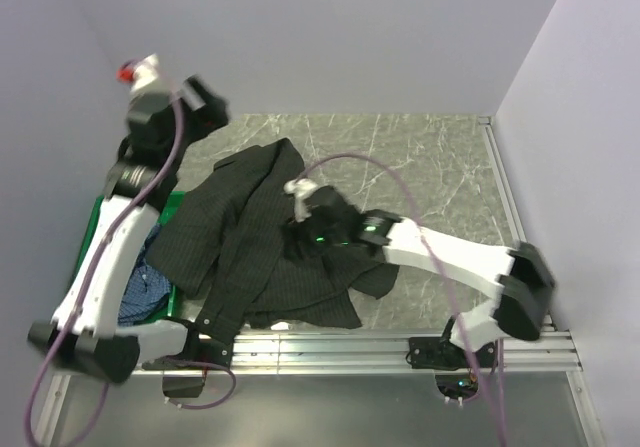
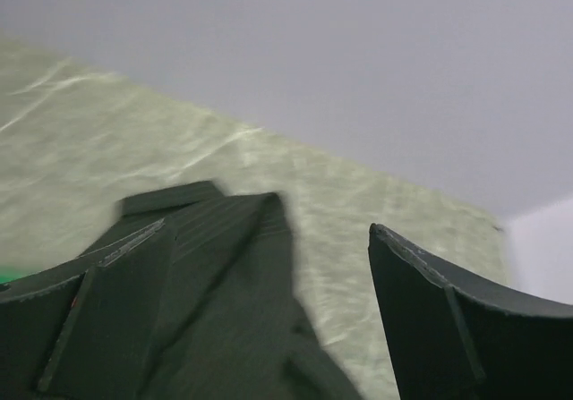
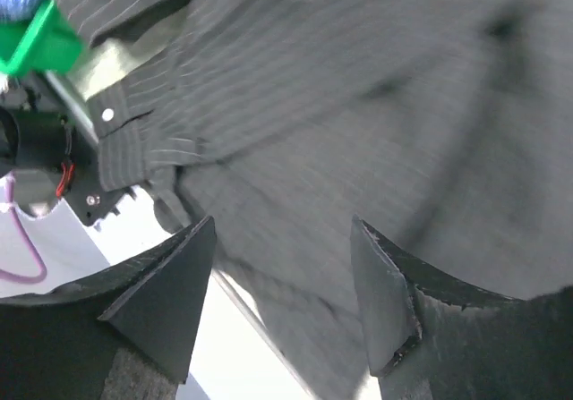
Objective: Fold and stack the long sleeve shirts
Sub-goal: Flatten the shirt out
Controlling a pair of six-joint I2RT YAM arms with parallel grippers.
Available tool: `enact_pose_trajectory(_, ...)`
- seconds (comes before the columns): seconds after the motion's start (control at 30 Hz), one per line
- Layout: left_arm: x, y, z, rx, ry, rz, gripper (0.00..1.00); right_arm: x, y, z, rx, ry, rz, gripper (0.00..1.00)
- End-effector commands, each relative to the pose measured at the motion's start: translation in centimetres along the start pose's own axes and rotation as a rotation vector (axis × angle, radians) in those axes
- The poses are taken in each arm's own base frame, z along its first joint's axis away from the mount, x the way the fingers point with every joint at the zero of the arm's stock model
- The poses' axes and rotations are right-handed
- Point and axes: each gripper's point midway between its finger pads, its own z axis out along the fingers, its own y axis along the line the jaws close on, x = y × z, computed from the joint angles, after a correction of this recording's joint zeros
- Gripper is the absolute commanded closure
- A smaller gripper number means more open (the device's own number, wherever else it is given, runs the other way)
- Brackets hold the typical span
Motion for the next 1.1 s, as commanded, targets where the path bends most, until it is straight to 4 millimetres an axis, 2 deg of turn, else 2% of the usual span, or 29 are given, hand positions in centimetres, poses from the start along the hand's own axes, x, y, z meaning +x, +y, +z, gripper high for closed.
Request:
enact_pose_trajectory(0.0,7.4,9.0,-1.0,-0.215,0.156,0.001,0.06,0.3,2.6,5.3,-0.026,0.032,-0.024,0.32)
enact_pose_trajectory(0.03,6.7,9.4,-2.5,-0.203,0.113,-0.011,0.07,-0.2,3.2,6.0,-0.035,0.023,0.001,0.33)
enact_pose_trajectory(0.07,7.3,10.5,-3.0,-0.220,0.109,-0.016,0.07,-0.2,3.5,6.7,-0.041,0.023,0.031,0.33)
enact_pose_trajectory(0.1,10.0,12.2,-3.5,-0.245,0.149,-0.008,0.07,-0.3,3.9,7.9,-0.046,0.016,0.113,0.34)
enact_pose_trajectory(0.13,9.7,12.3,-4.5,-0.228,0.111,-0.005,0.07,-0.3,4.1,8.4,-0.054,0.009,0.154,0.34)
enact_pose_trajectory(0.17,12.1,13.9,-4.9,-0.263,0.143,0.004,0.08,-0.5,4.5,8.7,-0.069,0.001,0.194,0.34)
enact_pose_trajectory(0.2,12.7,14.3,-5.3,-0.262,0.145,0.006,0.08,-0.7,5.1,9.5,-0.094,-0.015,0.258,0.34)
enact_pose_trajectory(0.23,12.9,14.5,-5.9,-0.255,0.132,0.012,0.08,-0.3,5.3,9.9,-0.106,-0.001,0.289,0.34)
enact_pose_trajectory(0.27,14.3,15.5,-6.1,-0.276,0.149,0.015,0.08,0.2,5.3,10.8,-0.098,0.015,0.340,0.34)
enact_pose_trajectory(0.3,14.6,15.7,-6.4,-0.276,0.148,0.018,0.08,0.5,5.3,11.1,-0.101,0.023,0.359,0.34)
enact_pose_trajectory(0.37,15.1,16.1,-6.7,-0.277,0.140,0.020,0.08,1.3,5.6,11.8,-0.112,0.046,0.395,0.34)
enact_pose_trajectory(0.5,15.2,16.1,-6.7,-0.275,0.141,0.015,0.09,3.5,4.4,13.2,-0.051,0.093,0.483,0.34)
enact_pose_trajectory(0.7,15.5,16.5,-6.8,-0.301,0.158,0.021,0.09,5.6,2.4,13.1,0.054,0.096,0.574,0.33)
enact_pose_trajectory(0.8,15.4,16.5,-6.9,-0.297,0.151,0.020,0.09,5.7,1.7,12.7,0.083,0.079,0.596,0.29)
enact_pose_trajectory(0.93,15.6,16.3,-6.8,-0.289,0.161,0.019,0.09,5.4,2.7,13.4,0.023,0.083,0.601,0.28)
enact_pose_trajectory(0.97,15.7,16.3,-6.8,-0.289,0.164,0.017,0.09,4.5,3.3,13.8,-0.015,0.051,0.602,0.28)
enact_pose_trajectory(1.07,15.9,16.5,-6.8,-0.296,0.174,0.019,0.09,3.7,4.0,14.3,-0.063,0.025,0.607,0.34)
